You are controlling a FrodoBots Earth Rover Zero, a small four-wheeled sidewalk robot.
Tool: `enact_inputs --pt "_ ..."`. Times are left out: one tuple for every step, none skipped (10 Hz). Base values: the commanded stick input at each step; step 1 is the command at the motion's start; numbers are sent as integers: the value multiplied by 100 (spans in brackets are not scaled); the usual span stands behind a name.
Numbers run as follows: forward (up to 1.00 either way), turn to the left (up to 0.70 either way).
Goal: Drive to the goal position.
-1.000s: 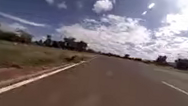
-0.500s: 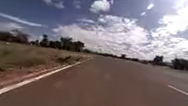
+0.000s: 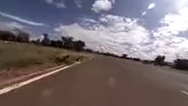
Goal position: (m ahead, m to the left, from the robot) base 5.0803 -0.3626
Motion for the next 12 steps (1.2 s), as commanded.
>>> enact_inputs --pt "100 -40" --pt "100 -40" --pt "100 -40" --pt "100 0" --pt "100 0" --pt "100 0" --pt "100 0" --pt "100 -1" --pt "100 -2" --pt "100 -7" --pt "100 -10" --pt "100 -14"
